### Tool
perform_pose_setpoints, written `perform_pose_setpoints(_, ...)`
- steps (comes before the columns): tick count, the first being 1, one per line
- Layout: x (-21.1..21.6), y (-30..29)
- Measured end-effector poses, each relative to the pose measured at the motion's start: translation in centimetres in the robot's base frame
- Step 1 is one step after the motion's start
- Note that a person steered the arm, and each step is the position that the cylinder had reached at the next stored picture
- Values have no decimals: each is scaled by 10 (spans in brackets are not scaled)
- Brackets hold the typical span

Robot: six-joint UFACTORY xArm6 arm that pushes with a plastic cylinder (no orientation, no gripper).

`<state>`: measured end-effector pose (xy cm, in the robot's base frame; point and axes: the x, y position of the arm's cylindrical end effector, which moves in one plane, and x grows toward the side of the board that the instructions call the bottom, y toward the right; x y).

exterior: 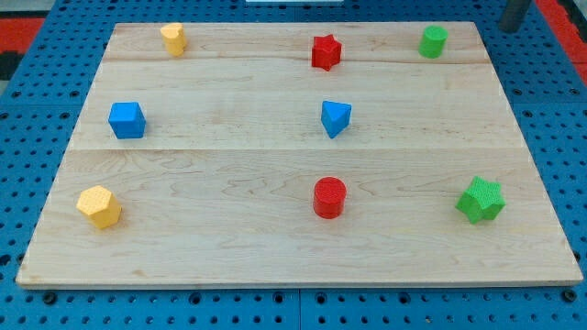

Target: Push the red star towards the yellow heart

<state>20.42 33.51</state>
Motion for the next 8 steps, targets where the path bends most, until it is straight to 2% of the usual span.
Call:
perform_pose_setpoints(1, 6, 0)
perform_pose_setpoints(2, 55, -41)
perform_pose_setpoints(3, 166, -70)
perform_pose_setpoints(4, 177, -101)
perform_pose_setpoints(6, 164, -126)
perform_pose_setpoints(7, 117, -205)
perform_pose_setpoints(8, 126, -224)
